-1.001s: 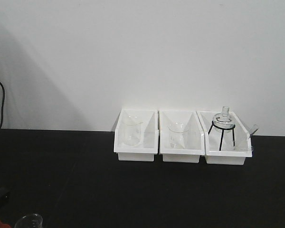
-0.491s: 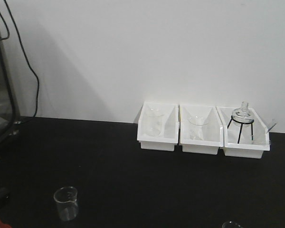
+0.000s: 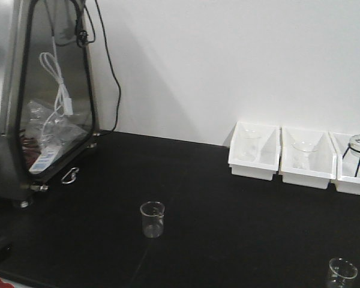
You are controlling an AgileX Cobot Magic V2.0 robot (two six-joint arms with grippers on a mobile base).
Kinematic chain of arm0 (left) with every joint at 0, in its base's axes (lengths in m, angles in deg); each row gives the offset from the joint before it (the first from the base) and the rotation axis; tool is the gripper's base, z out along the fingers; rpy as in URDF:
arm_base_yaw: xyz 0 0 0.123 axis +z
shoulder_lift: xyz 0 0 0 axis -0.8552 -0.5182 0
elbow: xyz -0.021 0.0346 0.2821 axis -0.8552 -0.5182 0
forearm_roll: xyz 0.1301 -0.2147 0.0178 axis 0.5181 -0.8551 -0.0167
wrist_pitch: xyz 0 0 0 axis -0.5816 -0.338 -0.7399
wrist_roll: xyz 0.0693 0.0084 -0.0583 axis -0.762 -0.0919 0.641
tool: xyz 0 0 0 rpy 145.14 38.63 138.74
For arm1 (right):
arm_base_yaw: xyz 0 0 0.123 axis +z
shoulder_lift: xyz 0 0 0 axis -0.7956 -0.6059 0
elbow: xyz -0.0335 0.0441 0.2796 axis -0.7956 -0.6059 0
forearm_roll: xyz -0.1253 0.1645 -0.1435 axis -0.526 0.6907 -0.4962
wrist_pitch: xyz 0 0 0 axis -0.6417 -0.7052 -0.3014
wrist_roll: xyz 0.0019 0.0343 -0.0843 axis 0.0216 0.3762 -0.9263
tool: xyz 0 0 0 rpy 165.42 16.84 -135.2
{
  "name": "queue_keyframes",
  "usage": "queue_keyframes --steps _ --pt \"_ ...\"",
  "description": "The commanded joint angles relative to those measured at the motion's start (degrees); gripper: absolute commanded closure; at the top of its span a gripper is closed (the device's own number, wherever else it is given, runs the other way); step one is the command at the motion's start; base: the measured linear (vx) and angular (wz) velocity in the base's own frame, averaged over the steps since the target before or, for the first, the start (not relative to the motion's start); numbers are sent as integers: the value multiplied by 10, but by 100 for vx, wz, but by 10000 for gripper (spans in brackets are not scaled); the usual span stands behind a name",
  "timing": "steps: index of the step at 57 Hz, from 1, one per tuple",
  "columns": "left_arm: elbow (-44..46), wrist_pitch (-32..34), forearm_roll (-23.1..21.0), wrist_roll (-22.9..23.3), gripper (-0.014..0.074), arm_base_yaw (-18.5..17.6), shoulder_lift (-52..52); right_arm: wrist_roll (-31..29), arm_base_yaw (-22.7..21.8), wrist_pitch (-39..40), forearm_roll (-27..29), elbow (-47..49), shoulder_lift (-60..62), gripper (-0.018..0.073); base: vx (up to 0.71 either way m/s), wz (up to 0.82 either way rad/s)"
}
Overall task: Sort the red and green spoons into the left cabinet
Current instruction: 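Drive the base away from the bench holding both spoons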
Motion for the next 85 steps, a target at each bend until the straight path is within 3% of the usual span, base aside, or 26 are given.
queue_keyframes --steps 1,54,85 --pt "17 44 2 1 603 -5 0 -2 -1 42 6 16 -4 564 -22 39" --pt "17 44 2 1 603 -5 0 -2 -1 40 6 16 -4 564 -18 64" --pt "17 44 2 1 603 -5 0 -2 -1 40 6 16 -4 564 1 53"
